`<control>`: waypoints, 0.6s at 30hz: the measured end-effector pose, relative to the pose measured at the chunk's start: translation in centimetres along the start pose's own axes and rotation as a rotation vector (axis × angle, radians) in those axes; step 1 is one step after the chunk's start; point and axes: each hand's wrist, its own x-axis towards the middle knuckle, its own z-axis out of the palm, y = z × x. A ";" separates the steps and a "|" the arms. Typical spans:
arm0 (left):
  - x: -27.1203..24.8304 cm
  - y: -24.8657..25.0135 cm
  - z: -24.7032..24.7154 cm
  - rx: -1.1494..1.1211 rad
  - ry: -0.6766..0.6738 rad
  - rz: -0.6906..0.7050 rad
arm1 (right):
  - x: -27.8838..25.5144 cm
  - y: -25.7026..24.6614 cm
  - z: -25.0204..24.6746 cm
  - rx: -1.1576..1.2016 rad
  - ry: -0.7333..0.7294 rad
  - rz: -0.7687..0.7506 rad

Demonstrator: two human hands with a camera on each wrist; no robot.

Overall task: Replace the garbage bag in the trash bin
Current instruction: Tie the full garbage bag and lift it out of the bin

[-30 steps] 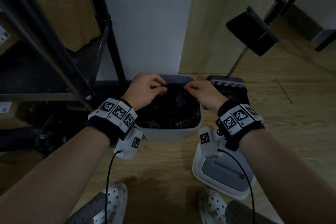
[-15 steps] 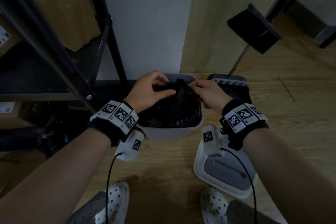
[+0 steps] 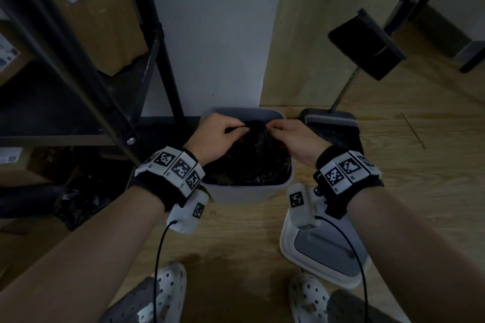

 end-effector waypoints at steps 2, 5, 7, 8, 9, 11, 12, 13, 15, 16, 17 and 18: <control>0.0 0.1 0.1 -0.030 -0.007 -0.012 | -0.1 -0.2 0.2 0.049 0.003 0.008; 0.3 0.0 0.3 -0.084 0.034 -0.072 | -0.5 -0.8 0.2 0.280 -0.064 0.051; 0.3 0.0 0.5 -0.174 0.025 -0.092 | -0.7 -1.2 0.0 0.237 -0.113 0.036; 0.3 0.0 0.6 -0.233 -0.003 -0.090 | -0.8 -1.2 -0.2 0.162 -0.123 0.015; 0.3 -0.1 0.6 -0.266 -0.041 -0.084 | -0.8 -1.3 -0.4 0.114 -0.122 0.000; 0.3 -0.2 0.7 -0.239 -0.116 -0.084 | -1.0 -1.4 -1.2 0.077 -0.106 -0.018; 0.2 0.0 0.5 -0.228 -0.140 -0.083 | -1.0 -1.5 -1.7 0.073 -0.093 -0.026; 0.2 0.0 0.3 -0.248 -0.150 -0.096 | -1.1 -1.6 -2.2 0.081 -0.079 -0.029; 0.1 0.5 -0.1 -0.406 -0.145 -0.148 | -1.3 -2.0 -3.2 0.096 -0.052 -0.037; 0.2 0.9 -0.2 -0.502 -0.131 -0.169 | -1.4 -2.3 -3.5 0.078 -0.058 -0.044; 0.4 1.1 -0.2 -0.577 -0.111 -0.194 | -1.5 -2.7 -3.8 0.041 -0.076 -0.048; 0.6 1.5 -0.2 -0.638 -0.089 -0.223 | -1.6 -3.1 -4.0 -0.017 -0.096 -0.053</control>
